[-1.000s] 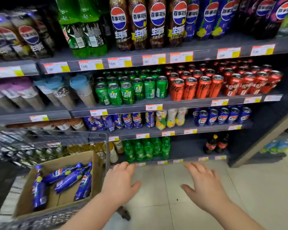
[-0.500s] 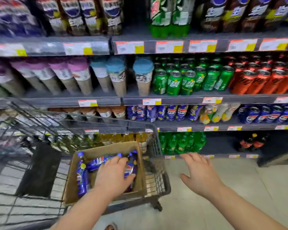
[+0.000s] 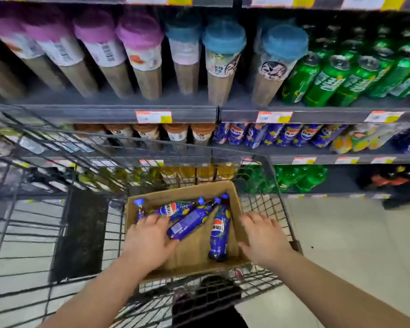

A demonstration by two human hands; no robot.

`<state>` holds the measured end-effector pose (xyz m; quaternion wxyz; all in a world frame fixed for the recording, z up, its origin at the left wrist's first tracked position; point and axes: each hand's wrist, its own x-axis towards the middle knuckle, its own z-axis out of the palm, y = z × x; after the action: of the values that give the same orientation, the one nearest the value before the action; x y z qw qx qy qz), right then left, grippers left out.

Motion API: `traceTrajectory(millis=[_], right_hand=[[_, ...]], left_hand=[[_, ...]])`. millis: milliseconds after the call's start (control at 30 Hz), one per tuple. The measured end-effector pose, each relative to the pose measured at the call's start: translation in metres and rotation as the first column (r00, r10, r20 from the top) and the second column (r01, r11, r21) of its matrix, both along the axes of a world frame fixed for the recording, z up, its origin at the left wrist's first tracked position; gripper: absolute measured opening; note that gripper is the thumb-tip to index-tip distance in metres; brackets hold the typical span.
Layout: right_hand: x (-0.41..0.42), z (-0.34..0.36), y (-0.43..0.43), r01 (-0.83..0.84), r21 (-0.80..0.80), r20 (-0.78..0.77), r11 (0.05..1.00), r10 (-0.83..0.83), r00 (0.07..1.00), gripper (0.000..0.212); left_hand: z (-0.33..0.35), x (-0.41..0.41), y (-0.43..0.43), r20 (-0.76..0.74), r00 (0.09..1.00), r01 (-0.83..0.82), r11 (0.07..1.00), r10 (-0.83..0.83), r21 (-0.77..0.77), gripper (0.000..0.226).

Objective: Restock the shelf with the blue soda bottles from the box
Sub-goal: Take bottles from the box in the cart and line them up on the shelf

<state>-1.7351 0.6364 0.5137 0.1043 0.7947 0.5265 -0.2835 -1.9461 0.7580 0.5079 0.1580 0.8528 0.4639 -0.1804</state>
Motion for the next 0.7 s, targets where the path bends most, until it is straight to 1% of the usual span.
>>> traceTrajectory(millis=[100,233,300,400,467,533,633,700], right_hand=[[-0.004,-0.042,0.023,-0.029,-0.057,-0.041,0.998,0.026,0.999,0.060],[-0.013,-0.105,0.047,-0.024,-0.128,-0.087,0.992,0.013,0.996,0.058],[-0.015,-0.136,0.054,0.030,-0.159,-0.122,0.987,-0.050,0.991,0.058],[-0.014,-0.178,0.058,0.208,-0.214,-0.167,0.955,-0.245,0.955,0.071],[-0.014,-0.203,0.057,0.347,-0.229,-0.196,0.910,-0.392,0.899,0.083],[-0.015,-0.223,0.056,0.478,-0.229,-0.236,0.848,-0.524,0.818,0.097],[-0.018,-0.247,0.055,0.621,-0.203,-0.242,0.757,-0.653,0.718,0.115],[-0.022,-0.262,0.054,0.719,-0.196,-0.267,0.667,-0.742,0.615,0.122]], left_hand=[[-0.031,-0.002,0.009,0.003,0.999,-0.037,0.998,0.037,-0.049,0.057],[-0.080,0.000,0.020,-0.010,0.998,-0.058,0.996,0.057,-0.073,0.062],[-0.105,0.003,0.025,-0.002,0.997,-0.081,0.993,0.082,-0.089,0.064],[-0.143,0.007,0.029,0.004,0.997,-0.080,0.991,0.081,-0.110,0.069],[-0.164,0.010,0.028,-0.008,0.998,-0.056,0.991,0.056,-0.125,0.071],[-0.182,0.013,0.027,-0.024,0.999,-0.035,0.990,0.032,-0.139,0.071],[-0.207,0.015,0.028,-0.005,1.000,-0.028,0.989,0.028,-0.144,0.074],[-0.221,0.016,0.029,0.008,0.999,-0.051,0.987,0.053,-0.152,0.076]])
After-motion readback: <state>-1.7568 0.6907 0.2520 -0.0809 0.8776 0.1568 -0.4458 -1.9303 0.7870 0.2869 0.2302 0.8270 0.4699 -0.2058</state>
